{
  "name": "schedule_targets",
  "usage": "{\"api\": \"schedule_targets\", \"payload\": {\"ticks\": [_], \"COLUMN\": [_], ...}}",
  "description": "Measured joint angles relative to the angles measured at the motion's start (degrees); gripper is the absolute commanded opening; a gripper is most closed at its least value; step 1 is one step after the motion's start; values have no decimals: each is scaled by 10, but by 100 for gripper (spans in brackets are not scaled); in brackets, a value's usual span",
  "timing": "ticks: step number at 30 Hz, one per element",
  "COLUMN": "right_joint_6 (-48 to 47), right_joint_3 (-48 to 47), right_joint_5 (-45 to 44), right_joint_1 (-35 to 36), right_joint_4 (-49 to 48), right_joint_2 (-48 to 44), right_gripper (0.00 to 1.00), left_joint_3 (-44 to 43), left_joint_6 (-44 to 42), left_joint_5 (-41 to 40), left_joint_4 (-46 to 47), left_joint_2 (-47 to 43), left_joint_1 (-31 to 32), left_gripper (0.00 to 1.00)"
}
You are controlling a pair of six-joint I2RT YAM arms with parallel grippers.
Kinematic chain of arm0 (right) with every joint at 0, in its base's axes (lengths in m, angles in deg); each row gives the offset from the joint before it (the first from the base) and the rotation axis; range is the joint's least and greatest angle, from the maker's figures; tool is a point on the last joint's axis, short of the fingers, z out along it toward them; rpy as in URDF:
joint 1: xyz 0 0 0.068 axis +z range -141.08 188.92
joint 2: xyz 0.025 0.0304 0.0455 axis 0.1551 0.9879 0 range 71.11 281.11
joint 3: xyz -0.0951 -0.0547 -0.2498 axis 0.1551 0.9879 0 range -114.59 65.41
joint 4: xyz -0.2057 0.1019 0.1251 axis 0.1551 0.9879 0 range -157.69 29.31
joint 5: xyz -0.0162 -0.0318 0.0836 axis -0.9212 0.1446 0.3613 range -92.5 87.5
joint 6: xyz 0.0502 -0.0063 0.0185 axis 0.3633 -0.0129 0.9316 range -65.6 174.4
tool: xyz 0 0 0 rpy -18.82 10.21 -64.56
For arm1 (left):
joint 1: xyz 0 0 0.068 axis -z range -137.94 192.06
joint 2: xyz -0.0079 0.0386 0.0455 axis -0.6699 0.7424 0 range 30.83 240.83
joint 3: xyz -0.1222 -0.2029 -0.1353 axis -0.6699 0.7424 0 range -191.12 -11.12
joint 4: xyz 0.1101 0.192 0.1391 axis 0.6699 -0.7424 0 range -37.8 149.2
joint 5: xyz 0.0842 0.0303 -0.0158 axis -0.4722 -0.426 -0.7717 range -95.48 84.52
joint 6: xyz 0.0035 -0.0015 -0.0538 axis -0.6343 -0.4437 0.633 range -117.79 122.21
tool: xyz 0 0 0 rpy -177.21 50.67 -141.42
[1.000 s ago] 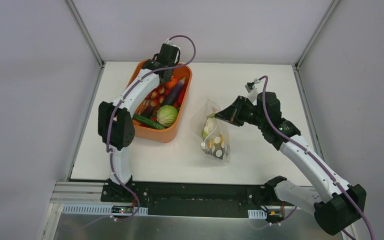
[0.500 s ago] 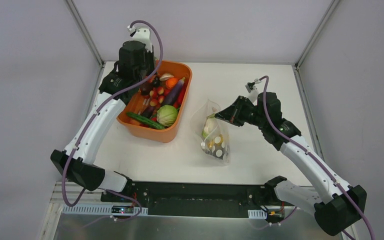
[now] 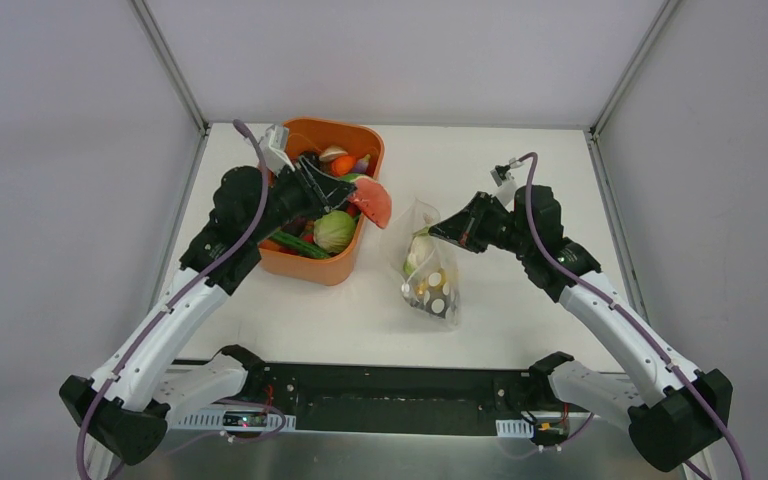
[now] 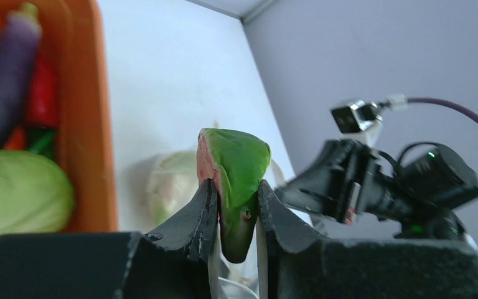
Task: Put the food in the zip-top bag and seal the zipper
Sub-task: Pick up the fake fruit from the bin, then place the fake fruit in the zipper food storage bag.
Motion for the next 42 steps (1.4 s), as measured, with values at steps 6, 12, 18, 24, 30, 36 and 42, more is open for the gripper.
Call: {"api": "schedule_targets", "payload": {"ticks": [6, 12, 18, 24, 30, 36, 42], "right_joint_6": [4, 8, 10, 10, 10, 10, 10], "right_joint_3": [0, 0, 3, 3, 3, 3, 3], "right_joint_5": [1, 0, 1, 1, 1, 1, 1], "right_joint_1": [0, 0, 0, 0, 0, 0, 0], "right_joint_4": [-6, -9, -13, -13, -13, -13, -13], "right_joint_2": [6, 7, 7, 6, 6, 6, 6], "right_gripper": [0, 0, 0, 0, 0, 0, 0], "left_joint_3": [78, 103, 132, 134, 137, 111, 56], "left_joint_6": [91, 132, 143, 150, 158, 144, 107], "left_joint_5": [-5, -27, -70, -86, -86, -87, -82], "left_joint_4": [80, 113, 119, 131, 148, 97, 37], "left_joint_2": [-43, -10, 12, 71, 115, 132, 132], "left_joint_1": [64, 120, 146, 178, 203, 203, 203], "left_gripper": [0, 0, 0, 0, 22, 67, 74]}}
